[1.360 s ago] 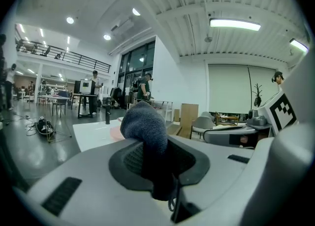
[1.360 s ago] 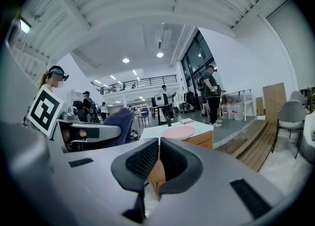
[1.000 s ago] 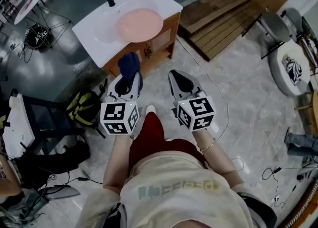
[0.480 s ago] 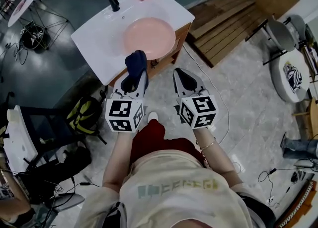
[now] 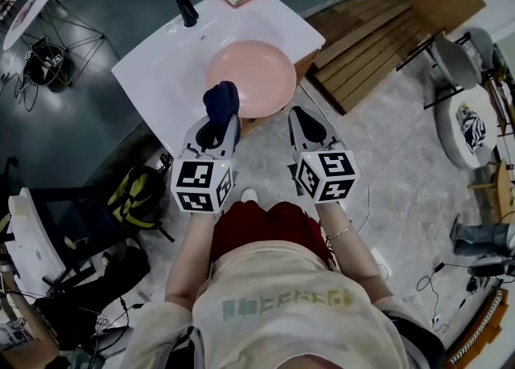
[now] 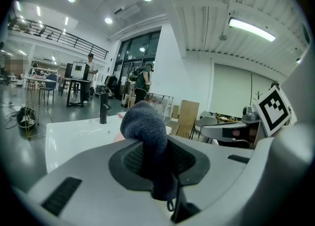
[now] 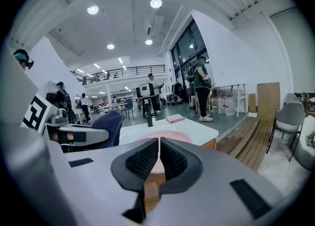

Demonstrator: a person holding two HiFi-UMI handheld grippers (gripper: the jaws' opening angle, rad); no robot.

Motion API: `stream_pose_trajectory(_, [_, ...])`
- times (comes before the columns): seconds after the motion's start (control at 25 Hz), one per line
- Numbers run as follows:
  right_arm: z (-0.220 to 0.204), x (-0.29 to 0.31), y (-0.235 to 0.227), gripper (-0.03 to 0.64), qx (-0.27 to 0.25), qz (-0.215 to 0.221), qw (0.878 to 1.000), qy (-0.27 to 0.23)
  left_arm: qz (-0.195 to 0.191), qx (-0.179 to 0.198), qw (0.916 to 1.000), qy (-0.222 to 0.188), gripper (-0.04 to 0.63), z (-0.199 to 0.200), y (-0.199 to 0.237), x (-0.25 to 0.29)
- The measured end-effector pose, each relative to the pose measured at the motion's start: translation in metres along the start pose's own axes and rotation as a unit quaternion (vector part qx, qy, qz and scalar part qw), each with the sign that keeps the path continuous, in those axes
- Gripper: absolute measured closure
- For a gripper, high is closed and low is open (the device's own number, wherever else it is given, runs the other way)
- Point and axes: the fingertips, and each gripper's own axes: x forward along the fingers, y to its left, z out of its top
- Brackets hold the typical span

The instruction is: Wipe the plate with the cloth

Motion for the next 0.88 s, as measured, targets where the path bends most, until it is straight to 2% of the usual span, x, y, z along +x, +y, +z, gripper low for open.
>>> stream_pose_trajectory(0.44, [0.007, 0.040, -0.028, 0.578, -0.010, -0.019, 1.000, 0.013, -0.001, -0.002, 1.0000, 0.002, 0.515, 0.009, 0.025, 0.042])
stream_pose_trajectory(0.72, [0.015, 0.080, -0.077, 0.578, -0.015, -0.039, 0.998, 0.036, 0.009, 0.001, 0.9999, 0.007, 0.515, 0.022, 0.039, 0.085])
stream_pose_trajectory(0.88, [0.014, 0.105, -0.102, 0.578, -0.017, -0.031, 0.997, 0.065, 0.022, -0.004, 0.9997, 0.013, 0.515, 0.025, 0.048, 0.113])
